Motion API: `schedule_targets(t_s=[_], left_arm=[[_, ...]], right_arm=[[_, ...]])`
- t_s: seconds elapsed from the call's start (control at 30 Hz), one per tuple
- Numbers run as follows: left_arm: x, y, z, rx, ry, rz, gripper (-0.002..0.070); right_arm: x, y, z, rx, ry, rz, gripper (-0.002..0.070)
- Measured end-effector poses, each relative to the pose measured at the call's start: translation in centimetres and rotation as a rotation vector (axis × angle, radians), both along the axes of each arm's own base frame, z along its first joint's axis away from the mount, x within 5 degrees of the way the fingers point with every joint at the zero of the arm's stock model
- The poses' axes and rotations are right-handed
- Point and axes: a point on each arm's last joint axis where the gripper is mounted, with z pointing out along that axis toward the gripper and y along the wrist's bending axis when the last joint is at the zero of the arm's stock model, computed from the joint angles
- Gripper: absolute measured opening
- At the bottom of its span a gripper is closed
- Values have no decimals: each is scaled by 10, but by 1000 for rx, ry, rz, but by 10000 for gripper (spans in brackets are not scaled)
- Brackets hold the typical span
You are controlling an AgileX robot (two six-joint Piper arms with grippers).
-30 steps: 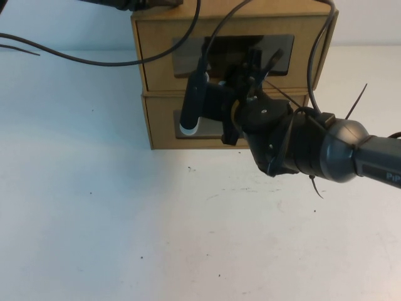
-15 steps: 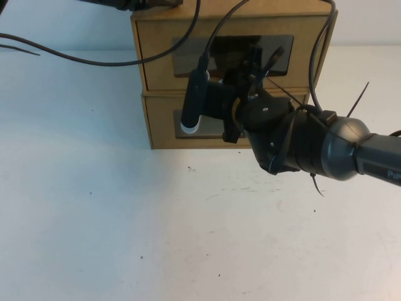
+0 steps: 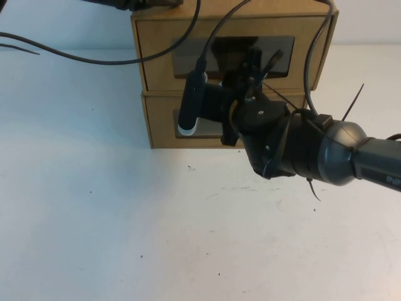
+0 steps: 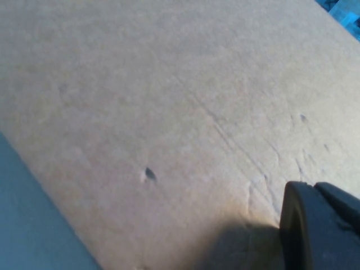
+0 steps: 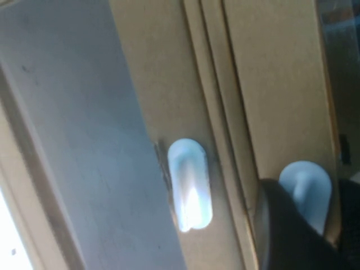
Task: Open the shoe box
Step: 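Pull the top drawer of the cardboard box fully open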
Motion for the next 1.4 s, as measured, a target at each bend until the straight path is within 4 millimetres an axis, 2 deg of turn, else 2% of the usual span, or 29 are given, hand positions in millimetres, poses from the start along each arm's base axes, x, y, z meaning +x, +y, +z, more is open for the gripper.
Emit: schedule_targets(t_s=[0.2,0.5,0.93,1.4], left_arm=[[-1,1,0,10,25,1,-6],[-3,-2,0,5,45,-1,-6],[-2,-5,-2,-9,67,9,-6],[3,-8,-9,-50,100,16,-6]], right_arm=[[-26,6,0,-15,25,10,151],[-65,13,-10,-91,33,-2,144],[-131,26,-16,-61,135,18,141],[-188,32,2,39,260,2,141]])
